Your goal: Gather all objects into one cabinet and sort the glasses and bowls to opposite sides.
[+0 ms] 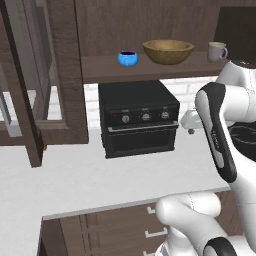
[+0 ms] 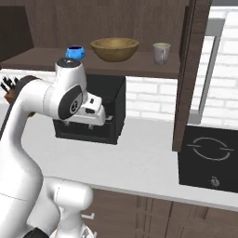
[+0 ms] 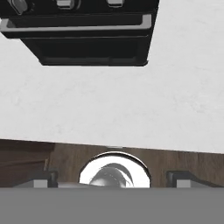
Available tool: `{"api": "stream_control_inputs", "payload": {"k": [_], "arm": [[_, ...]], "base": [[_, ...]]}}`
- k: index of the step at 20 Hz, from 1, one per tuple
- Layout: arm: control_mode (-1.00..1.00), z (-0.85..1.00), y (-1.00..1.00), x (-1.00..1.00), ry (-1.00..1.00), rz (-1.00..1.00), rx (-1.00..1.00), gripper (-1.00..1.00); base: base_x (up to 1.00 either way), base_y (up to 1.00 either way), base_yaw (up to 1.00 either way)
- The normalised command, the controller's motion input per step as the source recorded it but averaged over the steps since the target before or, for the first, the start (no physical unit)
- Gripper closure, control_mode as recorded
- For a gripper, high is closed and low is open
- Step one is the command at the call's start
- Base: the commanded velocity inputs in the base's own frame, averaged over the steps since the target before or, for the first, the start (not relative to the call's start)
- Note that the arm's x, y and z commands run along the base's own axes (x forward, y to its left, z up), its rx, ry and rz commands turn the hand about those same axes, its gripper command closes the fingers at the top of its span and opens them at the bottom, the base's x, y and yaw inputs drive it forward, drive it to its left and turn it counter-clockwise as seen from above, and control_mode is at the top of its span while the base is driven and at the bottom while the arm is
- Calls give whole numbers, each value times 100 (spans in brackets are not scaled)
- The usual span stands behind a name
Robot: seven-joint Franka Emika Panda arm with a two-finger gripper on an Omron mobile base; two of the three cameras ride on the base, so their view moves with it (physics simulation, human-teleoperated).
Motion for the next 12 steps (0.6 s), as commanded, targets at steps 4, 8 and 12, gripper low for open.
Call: {"api": "stream_control_inputs", "payload": {"k": [4,8,12], "arm": [[-100,25,14,-25,0,0,0,-100],[-100,34,31,-19,0,-1,-2,-100],[-100,37,23,-26,0,-5,-1,-100]], "base": [[0,0,0],[0,0,0],[0,0,0]]}}
